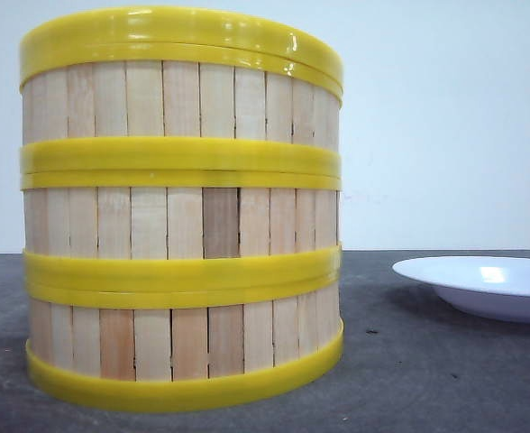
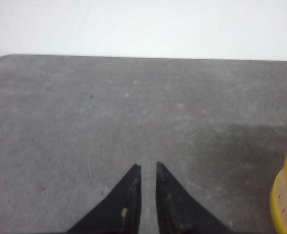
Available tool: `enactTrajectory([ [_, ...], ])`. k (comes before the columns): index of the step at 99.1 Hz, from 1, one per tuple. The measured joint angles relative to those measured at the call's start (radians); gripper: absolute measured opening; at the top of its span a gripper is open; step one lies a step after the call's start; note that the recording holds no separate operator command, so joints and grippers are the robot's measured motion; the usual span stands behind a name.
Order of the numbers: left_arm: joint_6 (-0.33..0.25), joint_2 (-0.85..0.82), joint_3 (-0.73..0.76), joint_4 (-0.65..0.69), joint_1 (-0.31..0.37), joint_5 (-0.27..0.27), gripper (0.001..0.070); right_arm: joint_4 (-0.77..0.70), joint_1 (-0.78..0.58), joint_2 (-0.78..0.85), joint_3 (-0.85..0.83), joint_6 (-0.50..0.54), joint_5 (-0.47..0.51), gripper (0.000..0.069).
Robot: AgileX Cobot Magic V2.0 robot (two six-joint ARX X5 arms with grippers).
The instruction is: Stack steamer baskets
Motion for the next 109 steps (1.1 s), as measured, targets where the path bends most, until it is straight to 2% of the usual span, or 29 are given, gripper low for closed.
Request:
enactTrajectory([
  [23, 0.0, 0.0, -0.056, 0.011, 0.01, 0.0, 0.0028, 0.0, 0.0, 0.0, 0.0, 0.0, 0.0, 0.0009],
  [66, 0.003, 0.0, -0.079, 0.072, 0.01, -0.001, 0.0028, 0.0, 0.0, 0.0, 0.0, 0.0, 0.0, 0.0009],
  [109, 0.003, 0.0, -0.08, 0.072, 0.01, -0.001, 0.0028, 0.0, 0.0, 0.0, 0.0, 0.0, 0.0, 0.0009],
])
